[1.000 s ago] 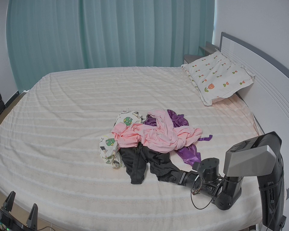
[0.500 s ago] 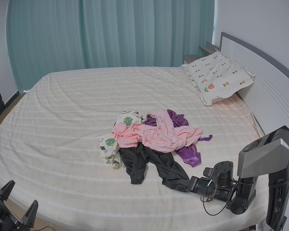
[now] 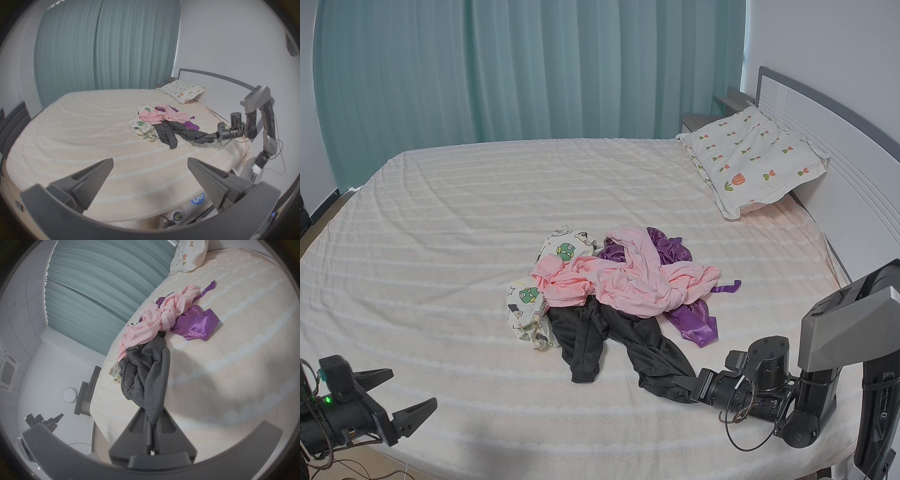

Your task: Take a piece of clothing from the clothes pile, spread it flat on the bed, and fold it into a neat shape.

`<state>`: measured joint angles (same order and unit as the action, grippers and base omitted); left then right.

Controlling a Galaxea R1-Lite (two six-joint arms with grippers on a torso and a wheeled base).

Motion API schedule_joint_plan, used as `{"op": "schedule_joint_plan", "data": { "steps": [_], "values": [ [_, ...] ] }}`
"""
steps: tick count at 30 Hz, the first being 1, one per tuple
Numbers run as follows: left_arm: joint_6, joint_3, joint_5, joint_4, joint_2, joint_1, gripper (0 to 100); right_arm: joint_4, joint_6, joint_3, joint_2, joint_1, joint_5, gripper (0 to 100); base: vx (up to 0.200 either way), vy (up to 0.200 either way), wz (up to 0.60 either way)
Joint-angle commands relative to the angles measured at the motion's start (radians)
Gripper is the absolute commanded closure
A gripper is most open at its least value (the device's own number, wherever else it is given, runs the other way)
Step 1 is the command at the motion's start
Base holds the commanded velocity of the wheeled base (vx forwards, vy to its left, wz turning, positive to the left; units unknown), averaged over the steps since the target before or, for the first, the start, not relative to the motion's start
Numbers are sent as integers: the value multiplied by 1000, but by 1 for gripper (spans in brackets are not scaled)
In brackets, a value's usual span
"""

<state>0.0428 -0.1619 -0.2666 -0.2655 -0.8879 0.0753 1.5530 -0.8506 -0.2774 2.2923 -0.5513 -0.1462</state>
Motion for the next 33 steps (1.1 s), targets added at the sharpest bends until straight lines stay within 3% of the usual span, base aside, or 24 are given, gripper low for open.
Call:
{"op": "schedule_joint_plan", "data": {
  "steps": [1,8,12,16,24,33],
  "values": [
    [-242,4,7,-380,-657,136,0,10,-4,9,-13,-21,0,100,0,0,0],
    [-469,-68,175,-523,-951,331,0,10,-1,7,-14,-22,5,100,0,0,0],
    [-541,-126,262,-676,-1100,386,0,10,-1,7,-16,-21,5,100,0,0,0],
    [-586,-217,343,-718,-1214,448,0,10,-1,3,-11,-22,5,100,0,0,0],
    [-615,-354,351,-727,-1352,505,0,10,-1,3,-11,-22,5,100,0,0,0],
    [-695,-562,434,-718,-1467,547,0,10,-2,-2,-8,-21,5,100,0,0,0]
  ]
}}
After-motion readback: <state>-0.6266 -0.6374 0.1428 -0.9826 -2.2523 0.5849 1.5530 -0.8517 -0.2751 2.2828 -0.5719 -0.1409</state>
